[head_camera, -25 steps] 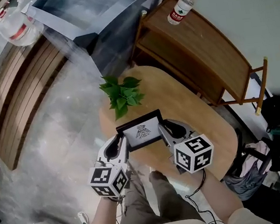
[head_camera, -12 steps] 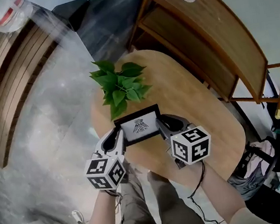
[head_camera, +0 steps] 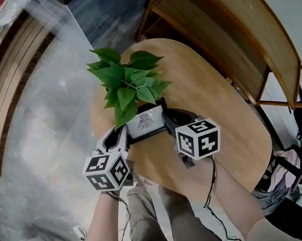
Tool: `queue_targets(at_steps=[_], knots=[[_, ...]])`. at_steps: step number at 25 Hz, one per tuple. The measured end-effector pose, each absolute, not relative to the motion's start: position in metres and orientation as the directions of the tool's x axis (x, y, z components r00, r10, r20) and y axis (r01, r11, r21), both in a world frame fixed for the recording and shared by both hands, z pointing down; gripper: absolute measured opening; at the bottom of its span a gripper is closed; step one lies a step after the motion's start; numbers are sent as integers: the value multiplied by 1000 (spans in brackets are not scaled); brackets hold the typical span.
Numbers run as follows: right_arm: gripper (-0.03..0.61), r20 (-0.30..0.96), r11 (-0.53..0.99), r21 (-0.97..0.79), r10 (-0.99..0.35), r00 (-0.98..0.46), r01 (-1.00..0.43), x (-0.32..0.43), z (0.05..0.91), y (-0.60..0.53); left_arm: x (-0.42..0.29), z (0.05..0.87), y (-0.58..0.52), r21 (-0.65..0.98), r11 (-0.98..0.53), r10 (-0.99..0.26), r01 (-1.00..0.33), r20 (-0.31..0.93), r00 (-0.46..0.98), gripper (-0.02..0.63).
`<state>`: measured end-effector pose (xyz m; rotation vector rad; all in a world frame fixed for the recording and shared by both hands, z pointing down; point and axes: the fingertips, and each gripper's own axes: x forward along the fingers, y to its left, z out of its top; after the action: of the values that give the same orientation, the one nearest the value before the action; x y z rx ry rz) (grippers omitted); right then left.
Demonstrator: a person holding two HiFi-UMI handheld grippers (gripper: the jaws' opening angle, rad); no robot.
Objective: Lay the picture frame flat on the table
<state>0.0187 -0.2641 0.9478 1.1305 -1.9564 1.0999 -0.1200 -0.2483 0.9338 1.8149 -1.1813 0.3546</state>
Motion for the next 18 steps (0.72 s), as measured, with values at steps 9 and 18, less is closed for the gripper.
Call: queue_targets(at_steps=[9, 18], knots=[[55, 806, 273, -348, -402, -435, -897, 18, 974, -274, -119, 958, -258, 522, -113, -569, -846, 664, 486, 69], [69, 757, 303, -333, -478, -445, -893, 21, 967, -281, -115, 960, -253, 507, -146, -548, -850, 673, 496, 91]])
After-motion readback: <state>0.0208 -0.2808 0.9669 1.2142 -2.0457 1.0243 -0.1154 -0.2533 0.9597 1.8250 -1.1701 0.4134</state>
